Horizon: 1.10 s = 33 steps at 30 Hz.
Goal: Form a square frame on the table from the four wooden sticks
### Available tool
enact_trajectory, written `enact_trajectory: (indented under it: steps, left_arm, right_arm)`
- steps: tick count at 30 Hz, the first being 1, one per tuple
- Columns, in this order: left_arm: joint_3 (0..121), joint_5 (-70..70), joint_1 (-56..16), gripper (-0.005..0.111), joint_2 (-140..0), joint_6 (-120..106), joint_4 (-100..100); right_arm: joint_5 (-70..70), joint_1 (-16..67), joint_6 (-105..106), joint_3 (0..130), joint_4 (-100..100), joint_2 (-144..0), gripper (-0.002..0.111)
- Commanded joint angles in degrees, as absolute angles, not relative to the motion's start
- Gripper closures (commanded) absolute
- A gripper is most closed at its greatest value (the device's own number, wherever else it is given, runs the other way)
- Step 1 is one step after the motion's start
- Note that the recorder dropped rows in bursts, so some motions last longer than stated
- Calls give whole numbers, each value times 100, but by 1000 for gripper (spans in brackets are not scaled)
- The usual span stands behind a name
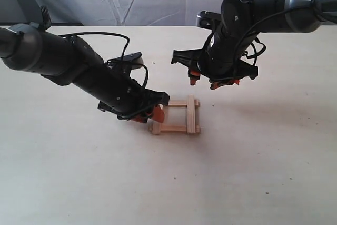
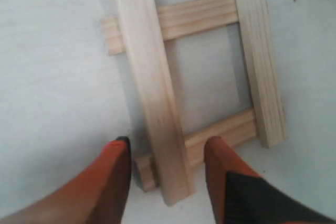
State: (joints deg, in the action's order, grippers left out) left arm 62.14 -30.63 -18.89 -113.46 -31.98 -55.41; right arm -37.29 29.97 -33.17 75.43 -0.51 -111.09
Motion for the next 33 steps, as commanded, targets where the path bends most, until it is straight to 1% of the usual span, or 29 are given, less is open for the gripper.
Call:
enact_trajectory:
  steps: [1,2,3,5,6,7,8,9,13,16,18,21,22,23,24,25,26,27,28,29,30,31,33]
  left_arm:
    - [6294,-3081,-1619,62,-10736,-3180,-5246]
    - [6294,-3070,-1509,63,-10599,-3093,-5146]
    - [6294,-3071,-1297,66,-10395,-2908,-4952]
    - [6294,-3030,-977,76,-10161,-2679,-4584]
    - [6294,-3014,-718,87,-10028,-2476,-4251]
    - [6294,-2971,-550,95,-9970,-2335,-4017]
    - [6294,-2918,-372,103,-9932,-2152,-3678]
    - [6294,-2875,-232,106,-9932,-1951,-3315]
    - [6294,-3261,-13,107,-9835,-777,-1789]
    - [6294,-3561,14,107,-9377,110,-732]
    - [6240,-3690,78,107,-8820,620,-135]
    - [5941,-3742,186,107,-7694,714,104]
    - [5565,-3552,217,107,-6922,714,79]
    - [5348,-3445,217,107,-6479,714,79]
    - [4911,-3225,217,107,-5676,714,0]
    - [4659,-3074,217,107,-5225,714,0]
    - [4224,-2834,217,107,-4400,691,0]
    - [4009,-2724,217,107,-3954,691,83]
    - [3660,-2541,217,107,-3141,691,316]
    - [3523,-2510,217,107,-2776,691,456]
    - [3339,-2525,217,107,-2218,691,555]
    - [3185,-2614,217,107,-1765,691,633]
    - [3100,-2988,217,107,-1249,691,671]
  right_arm:
    - [-4024,2877,-3261,7515,208,-10918,60]
    - [-4127,2827,-3247,7515,280,-10858,61]
    - [-4225,2745,-3143,7515,360,-10772,66]
    - [-4390,2554,-2953,7515,417,-10603,82]
    - [-4488,2414,-2755,7515,414,-10533,94]
    - [-4600,2264,-2502,7515,342,-10487,107]
    - [-4692,2134,-2226,7515,261,-10486,108]
    - [-4777,1971,-1944,7515,113,-10486,108]
    - [-5049,1360,-1078,7515,-202,-10473,108]
    - [-5374,940,-934,7444,-168,-10181,108]
    - [-5363,662,-770,7191,-168,-9736,108]
    - [-5091,366,-701,6347,-114,-8817,108]
    - [-4725,335,-629,5657,216,-8073,108]
    - [-4455,335,-618,5246,397,-7628,108]
    - [-3884,347,-620,4536,440,-6715,108]
    - [-3555,347,-620,4204,343,-6244,108]
    - [-2953,347,-620,3695,195,-5307,108]
    - [-2768,347,-617,3486,188,-4957,108]
    - [-2504,347,-617,3137,190,-4122,108]
    - [-2458,347,-617,3012,206,-3794,108]
    - [-2415,347,-617,2717,240,-3059,108]
    - [-2277,347,-617,2444,152,-2464,108]
    - [-2041,347,-617,2080,-53,-1864,108]
